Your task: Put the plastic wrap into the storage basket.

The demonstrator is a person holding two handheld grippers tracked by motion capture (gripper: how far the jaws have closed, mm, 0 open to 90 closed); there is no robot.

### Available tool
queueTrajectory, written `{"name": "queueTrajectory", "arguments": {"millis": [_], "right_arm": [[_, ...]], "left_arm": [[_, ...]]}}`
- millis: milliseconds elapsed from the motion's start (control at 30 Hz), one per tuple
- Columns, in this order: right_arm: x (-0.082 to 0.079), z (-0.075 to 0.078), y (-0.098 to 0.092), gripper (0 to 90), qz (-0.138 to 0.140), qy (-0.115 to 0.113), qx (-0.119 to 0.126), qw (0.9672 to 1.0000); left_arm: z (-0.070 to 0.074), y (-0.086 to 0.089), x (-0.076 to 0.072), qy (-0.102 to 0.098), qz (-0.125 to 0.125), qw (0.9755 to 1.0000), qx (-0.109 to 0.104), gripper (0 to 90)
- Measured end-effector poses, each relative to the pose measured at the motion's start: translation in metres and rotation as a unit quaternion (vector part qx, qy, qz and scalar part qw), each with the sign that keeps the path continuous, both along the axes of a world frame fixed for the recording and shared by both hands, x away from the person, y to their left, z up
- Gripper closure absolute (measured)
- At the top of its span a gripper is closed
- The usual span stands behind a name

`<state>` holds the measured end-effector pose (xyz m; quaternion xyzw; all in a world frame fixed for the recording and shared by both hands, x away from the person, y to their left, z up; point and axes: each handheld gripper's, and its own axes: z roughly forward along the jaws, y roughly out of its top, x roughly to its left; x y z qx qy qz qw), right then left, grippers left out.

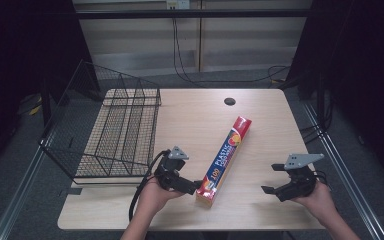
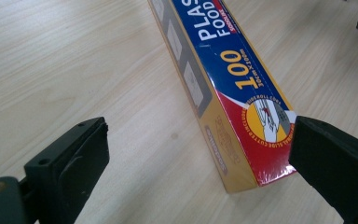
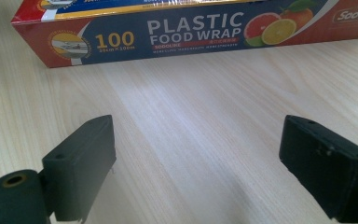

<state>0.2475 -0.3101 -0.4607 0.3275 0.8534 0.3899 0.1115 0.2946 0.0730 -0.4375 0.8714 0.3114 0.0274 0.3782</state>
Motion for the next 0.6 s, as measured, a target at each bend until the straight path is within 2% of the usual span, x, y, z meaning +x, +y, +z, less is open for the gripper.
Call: {"name": "queueTrajectory", "arguments": {"millis": [67, 100, 167, 267, 300, 367, 500, 533, 600], "right_arm": [[0.0, 0.0, 0.0, 10.9, -0.003, -0.002, -0.002, 1.0], [0.0, 0.0, 0.0, 10.9, -0.003, -0.002, -0.002, 1.0], [0.001, 0.0, -0.001, 11.6, -0.007, -0.001, -0.002, 1.0], [0.001, -0.001, -0.002, 11.7, -0.008, 0.0, -0.006, 0.9999], [0.002, -0.002, -0.003, 11.8, -0.01, -0.001, -0.009, 0.9999], [0.002, -0.002, -0.004, 11.7, -0.018, -0.002, -0.015, 0.9997], [0.002, -0.002, -0.007, 11.9, -0.024, -0.003, -0.012, 0.9996], [0.003, -0.002, -0.008, 11.9, -0.027, -0.002, -0.008, 0.9996], [0.003, -0.001, -0.008, 11.9, -0.03, -0.001, -0.004, 0.9995]], "left_arm": [[0.001, 0.0, 0.002, 0.006, -0.004, 1.0, 0.001, 4.5], [0.001, -0.001, 0.003, 0.002, 0.004, 1.0, -0.003, 4.5], [0.002, -0.001, 0.006, 0.012, 0.007, 0.9998, -0.01, 3.1], [0.002, -0.003, 0.01, 0.017, 0.006, 0.9997, -0.017, 3.3], [0.003, -0.005, 0.012, 0.027, 0.004, 0.9996, -0.01, 3.7], [0.006, -0.012, 0.017, 0.031, -0.007, 0.9995, 0.001, 7.7], [0.011, -0.019, 0.021, 0.035, -0.013, 0.9993, -0.004, 13.2], [0.014, -0.025, 0.025, 0.03, -0.016, 0.9994, 0.005, 13.3], [0.017, -0.031, 0.028, 0.033, -0.012, 0.9994, 0.006, 14.8]]}}
